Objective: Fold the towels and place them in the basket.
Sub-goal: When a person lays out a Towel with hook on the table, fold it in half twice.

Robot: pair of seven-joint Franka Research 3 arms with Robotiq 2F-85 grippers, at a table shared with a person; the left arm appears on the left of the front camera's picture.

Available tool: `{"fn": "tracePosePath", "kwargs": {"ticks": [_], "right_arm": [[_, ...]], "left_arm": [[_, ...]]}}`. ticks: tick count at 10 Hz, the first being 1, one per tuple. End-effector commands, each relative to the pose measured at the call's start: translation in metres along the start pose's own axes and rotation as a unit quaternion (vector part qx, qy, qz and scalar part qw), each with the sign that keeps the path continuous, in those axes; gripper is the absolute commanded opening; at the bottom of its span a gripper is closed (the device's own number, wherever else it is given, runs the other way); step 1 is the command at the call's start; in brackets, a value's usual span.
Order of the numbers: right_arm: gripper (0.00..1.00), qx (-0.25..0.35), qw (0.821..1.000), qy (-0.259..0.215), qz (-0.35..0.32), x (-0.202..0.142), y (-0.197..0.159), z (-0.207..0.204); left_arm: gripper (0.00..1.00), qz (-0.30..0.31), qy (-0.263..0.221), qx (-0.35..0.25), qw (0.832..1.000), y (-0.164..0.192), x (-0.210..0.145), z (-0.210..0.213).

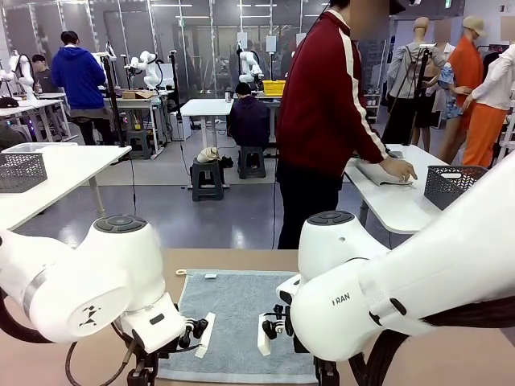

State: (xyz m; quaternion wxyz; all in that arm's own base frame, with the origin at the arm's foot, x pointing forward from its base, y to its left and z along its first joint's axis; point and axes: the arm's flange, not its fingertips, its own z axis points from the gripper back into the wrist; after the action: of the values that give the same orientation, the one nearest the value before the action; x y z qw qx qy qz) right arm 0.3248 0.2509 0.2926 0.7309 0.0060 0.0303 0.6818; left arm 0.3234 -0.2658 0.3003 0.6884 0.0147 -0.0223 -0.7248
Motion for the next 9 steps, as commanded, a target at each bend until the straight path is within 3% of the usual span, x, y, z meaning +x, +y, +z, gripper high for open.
{"fn": "tracePosePath", "kwargs": {"ticks": [1, 8, 9], "right_arm": [[1.00, -0.013, 1.000, -0.006, 0.009, -0.0288, 0.0257, -0.0182], [1.00, -0.019, 1.000, -0.009, 0.008, -0.0294, 0.0243, -0.0249], [0.96, -0.018, 1.000, -0.010, 0.007, -0.0297, 0.0241, -0.0249]], "left_arm": [[1.00, -0.015, -0.002, 0.016, 1.000, -0.0289, -0.0279, -0.0151], [1.00, -0.008, -0.003, 0.018, 1.000, -0.0248, -0.0275, -0.0210], [1.00, -0.008, -0.001, 0.017, 1.000, -0.0242, -0.0278, -0.0216]]}}
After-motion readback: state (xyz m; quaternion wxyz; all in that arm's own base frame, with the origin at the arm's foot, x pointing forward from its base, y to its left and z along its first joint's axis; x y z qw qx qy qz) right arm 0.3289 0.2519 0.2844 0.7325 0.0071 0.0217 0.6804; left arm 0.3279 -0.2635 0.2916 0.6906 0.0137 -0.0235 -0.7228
